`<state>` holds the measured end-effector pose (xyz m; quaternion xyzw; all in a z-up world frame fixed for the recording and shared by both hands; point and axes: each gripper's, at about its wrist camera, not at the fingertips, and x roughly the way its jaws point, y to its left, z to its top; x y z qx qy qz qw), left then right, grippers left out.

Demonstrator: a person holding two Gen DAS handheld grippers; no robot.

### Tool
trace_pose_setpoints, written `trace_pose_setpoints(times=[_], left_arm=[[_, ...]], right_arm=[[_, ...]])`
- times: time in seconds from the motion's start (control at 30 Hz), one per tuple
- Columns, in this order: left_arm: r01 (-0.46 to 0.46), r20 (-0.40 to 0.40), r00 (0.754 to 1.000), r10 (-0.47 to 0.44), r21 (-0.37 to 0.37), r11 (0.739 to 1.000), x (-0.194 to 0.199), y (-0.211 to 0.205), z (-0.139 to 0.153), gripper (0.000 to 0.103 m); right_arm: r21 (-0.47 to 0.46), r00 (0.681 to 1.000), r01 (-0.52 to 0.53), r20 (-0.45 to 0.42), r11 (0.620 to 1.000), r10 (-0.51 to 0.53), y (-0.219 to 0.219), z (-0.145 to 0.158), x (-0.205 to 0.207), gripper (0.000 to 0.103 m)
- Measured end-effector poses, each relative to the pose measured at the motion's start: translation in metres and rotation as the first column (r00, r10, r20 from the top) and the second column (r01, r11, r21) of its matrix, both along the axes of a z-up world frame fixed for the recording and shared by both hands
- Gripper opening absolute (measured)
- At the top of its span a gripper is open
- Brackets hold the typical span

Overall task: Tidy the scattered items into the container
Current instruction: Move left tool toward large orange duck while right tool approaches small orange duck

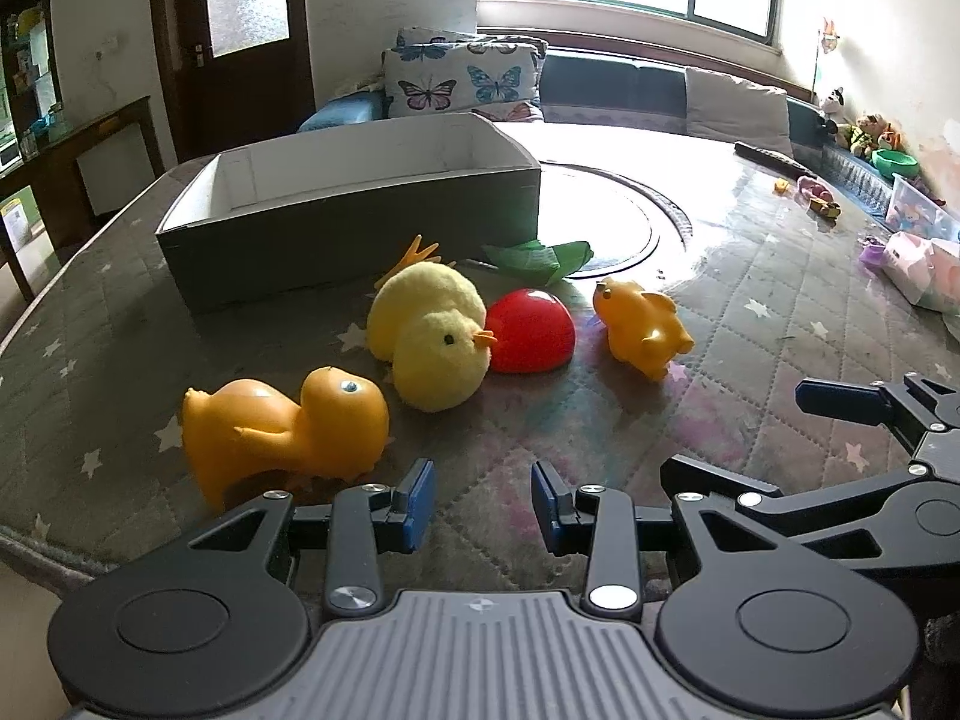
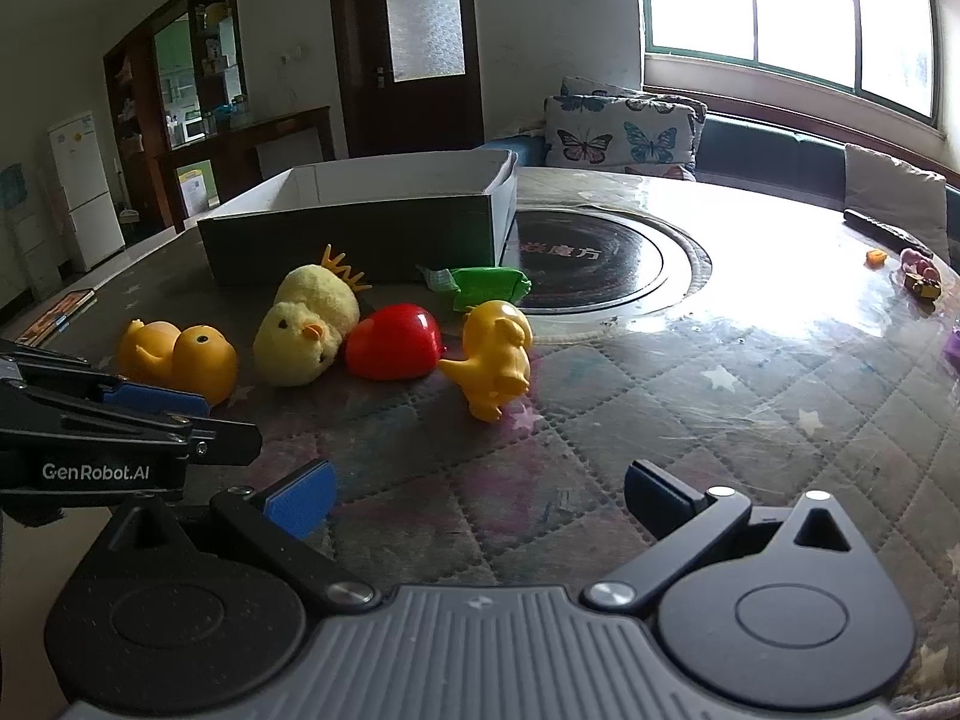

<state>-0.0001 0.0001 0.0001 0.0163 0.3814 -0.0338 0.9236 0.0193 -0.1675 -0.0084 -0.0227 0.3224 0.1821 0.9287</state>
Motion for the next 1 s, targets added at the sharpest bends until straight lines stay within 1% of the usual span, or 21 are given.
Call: trace_pose_setpoints(times=[0.17, 0.57, 0.77, 0.87, 1.0], left_arm=[[-0.008, -0.004, 1.0, 0.008, 0.002, 1.0, -0.003, 0.007, 0.004, 0.039], [-0.027, 0.004, 1.0, 0.027, 0.016, 1.0, -0.003, 0.007, 0.001, 0.039], [-0.035, -0.01, 0.999, 0.036, 0.058, 0.998, -0.002, 0.009, 0.001, 0.039], [-0.043, -0.011, 0.999, 0.043, 0.057, 0.997, -0.001, 0.012, 0.002, 0.039], [-0.051, -0.015, 0.999, 0.051, 0.033, 0.998, 0.0, 0.015, 0.001, 0.039]], right_arm=[[-0.002, 1.0, -0.01, 0.002, 1.0, 0.01, 0.002, 0.001, -0.001, 0.103], [-0.001, 1.0, -0.03, 0.004, 1.0, 0.03, 0.008, 0.002, 0.002, 0.103], [-0.002, 0.999, -0.042, 0.0, 0.999, 0.042, 0.012, 0.002, 0.005, 0.103], [-0.003, 0.999, -0.05, -0.003, 0.999, 0.05, 0.015, 0.001, 0.007, 0.103], [-0.004, 0.998, -0.062, -0.007, 0.998, 0.062, 0.018, 0.001, 0.01, 0.103]])
